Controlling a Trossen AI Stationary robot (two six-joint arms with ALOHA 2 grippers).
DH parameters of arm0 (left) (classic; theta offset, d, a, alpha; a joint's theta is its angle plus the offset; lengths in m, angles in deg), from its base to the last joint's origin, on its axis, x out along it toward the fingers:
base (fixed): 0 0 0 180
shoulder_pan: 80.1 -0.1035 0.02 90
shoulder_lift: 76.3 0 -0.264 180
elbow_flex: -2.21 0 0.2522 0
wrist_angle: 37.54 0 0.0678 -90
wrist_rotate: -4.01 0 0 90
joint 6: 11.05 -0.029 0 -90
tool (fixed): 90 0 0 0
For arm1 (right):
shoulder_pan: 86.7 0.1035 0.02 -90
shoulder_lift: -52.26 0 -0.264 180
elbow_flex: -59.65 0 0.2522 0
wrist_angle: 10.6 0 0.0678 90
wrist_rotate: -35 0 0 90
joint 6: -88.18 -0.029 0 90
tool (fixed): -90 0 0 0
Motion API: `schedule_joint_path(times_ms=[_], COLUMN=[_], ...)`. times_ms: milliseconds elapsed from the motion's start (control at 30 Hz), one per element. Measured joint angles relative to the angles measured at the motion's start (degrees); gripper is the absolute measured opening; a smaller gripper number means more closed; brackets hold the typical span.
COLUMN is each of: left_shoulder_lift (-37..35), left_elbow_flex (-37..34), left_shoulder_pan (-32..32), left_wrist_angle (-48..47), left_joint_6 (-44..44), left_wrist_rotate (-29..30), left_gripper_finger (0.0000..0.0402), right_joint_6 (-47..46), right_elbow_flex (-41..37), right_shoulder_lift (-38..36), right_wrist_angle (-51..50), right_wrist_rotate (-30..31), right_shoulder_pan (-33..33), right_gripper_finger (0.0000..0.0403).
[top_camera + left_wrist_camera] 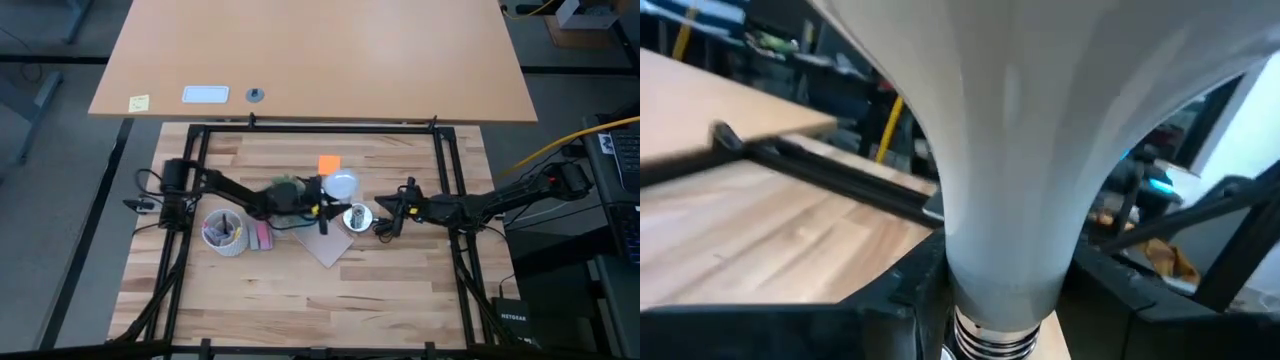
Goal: Screw lightbulb
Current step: Insert the lightbulb into the silver lamp socket
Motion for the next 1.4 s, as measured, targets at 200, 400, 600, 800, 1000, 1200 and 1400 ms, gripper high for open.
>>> schedule_joint_path(times_ms=[200,400,600,800,1000,1200,1400], left_shoulder_lift=[4.8,4.9,4.9,4.9,4.8,4.8,5.0], left_elbow_flex=[4.2,4.4,4.4,4.4,4.4,4.4,4.4], left_shoulder_pan=[-0.5,-0.4,0.2,3.0,5.1,5.1,3.9], left_wrist_angle=[-0.2,-4.3,-4.6,-4.2,-4.6,-6.3,-10.0], left_joint_6=[-1.6,-6.5,-7.7,-1.3,3.0,0.5,-3.1], left_wrist_rotate=[-3.3,-3.7,-3.6,-3.7,-3.6,-3.1,-1.6], left_gripper_finger=[0.0138,0.0138,0.0138,0.0138,0.0138,0.0138,0.0138], right_joint_6=[5.4,8.2,8.5,8.5,8.3,8.1,8.1], right_elbow_flex=[0.0,0.0,0.0,0.0,0.0,0.0,0.0], right_shoulder_lift=[-0.1,-0.1,-0.1,-0.1,-0.1,-0.1,-0.1], right_wrist_angle=[6.2,11.5,12.0,11.9,11.9,11.8,11.8], right_wrist_rotate=[3.4,6.1,6.1,6.0,5.6,5.2,5.0], right_shoulder_pan=[0.0,0.0,0.0,0.0,0.0,0.0,0.0], right_gripper_finger=[0.0005,0.0005,0.0005,0.0005,0.0005,0.0005,0.0005])
